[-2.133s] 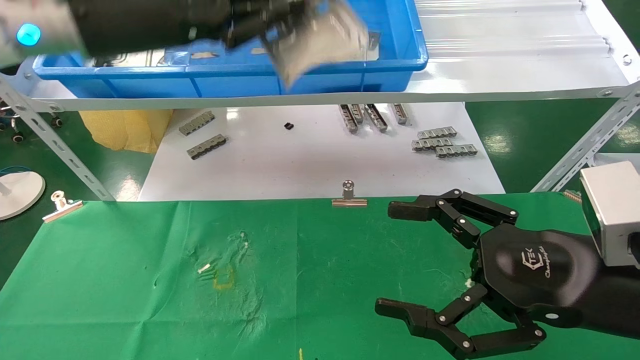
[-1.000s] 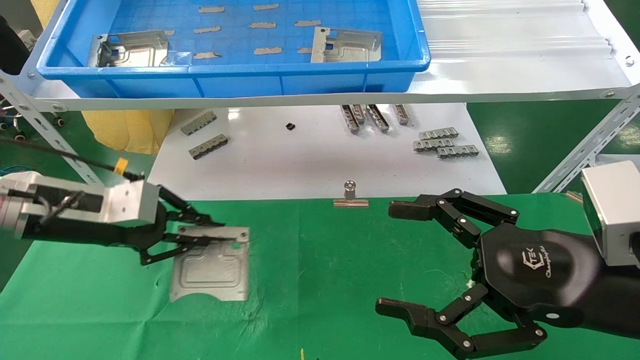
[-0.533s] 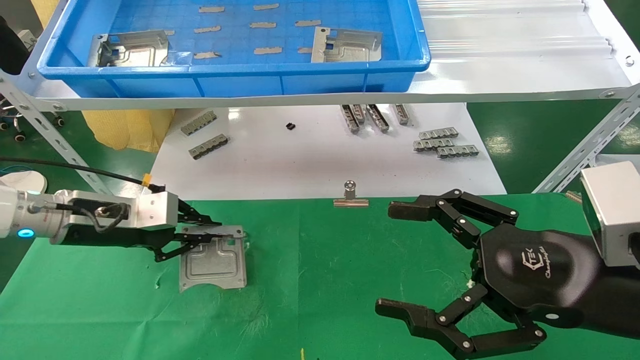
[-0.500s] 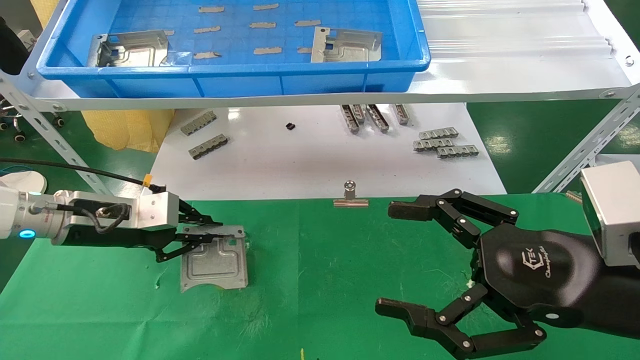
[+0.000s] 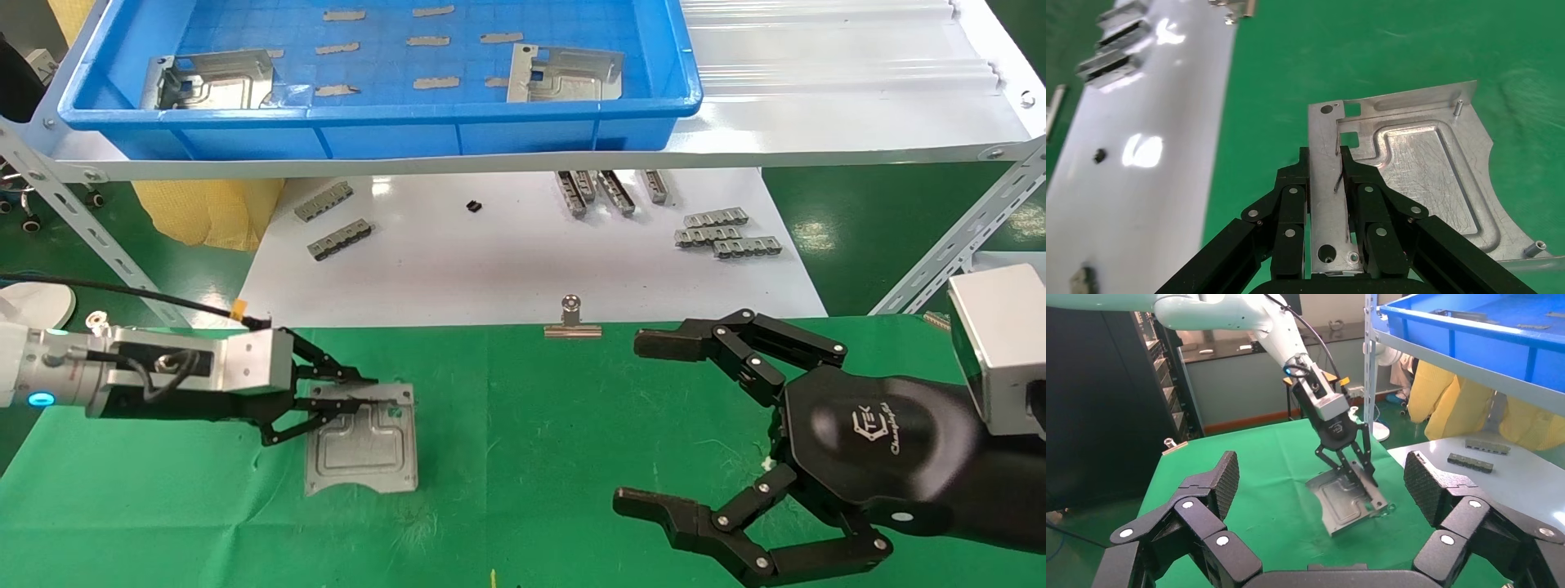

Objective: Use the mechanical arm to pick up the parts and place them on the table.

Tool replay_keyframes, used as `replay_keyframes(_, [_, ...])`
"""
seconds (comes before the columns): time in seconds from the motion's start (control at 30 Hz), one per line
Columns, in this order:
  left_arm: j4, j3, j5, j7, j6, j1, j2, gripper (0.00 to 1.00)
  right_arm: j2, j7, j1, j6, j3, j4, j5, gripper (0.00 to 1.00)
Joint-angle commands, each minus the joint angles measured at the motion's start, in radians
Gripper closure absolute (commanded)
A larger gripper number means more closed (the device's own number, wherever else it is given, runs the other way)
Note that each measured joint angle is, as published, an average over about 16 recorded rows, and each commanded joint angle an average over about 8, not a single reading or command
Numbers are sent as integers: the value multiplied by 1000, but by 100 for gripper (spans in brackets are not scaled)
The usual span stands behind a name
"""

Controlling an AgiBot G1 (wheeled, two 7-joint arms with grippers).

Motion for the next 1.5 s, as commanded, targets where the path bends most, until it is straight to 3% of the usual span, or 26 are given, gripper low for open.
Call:
replay_keyframes(0.03, [2, 8, 11, 12, 4, 2, 5, 69, 0, 0, 0, 0, 0, 0, 0, 0])
replay_keyframes(0.2, [8, 18, 27, 41, -11, 2, 18, 7, 0, 0, 0, 0, 0, 0, 0, 0])
replay_keyframes(0.23, [10, 19, 27, 45, -15, 2, 20, 0, 0, 0, 0, 0, 0, 0, 0, 0])
replay_keyframes(0.57, [30, 1, 2, 55, 11, 2, 14, 0, 0, 0, 0, 0, 0, 0, 0, 0])
replay_keyframes(1.1, [103, -52, -73, -68, 88, 37, -10, 0, 0, 0, 0, 0, 0, 0, 0, 0])
replay_keyframes(1.5, [5, -88, -99, -122, 81, 76, -38, 0, 0, 0, 0, 0, 0, 0, 0, 0])
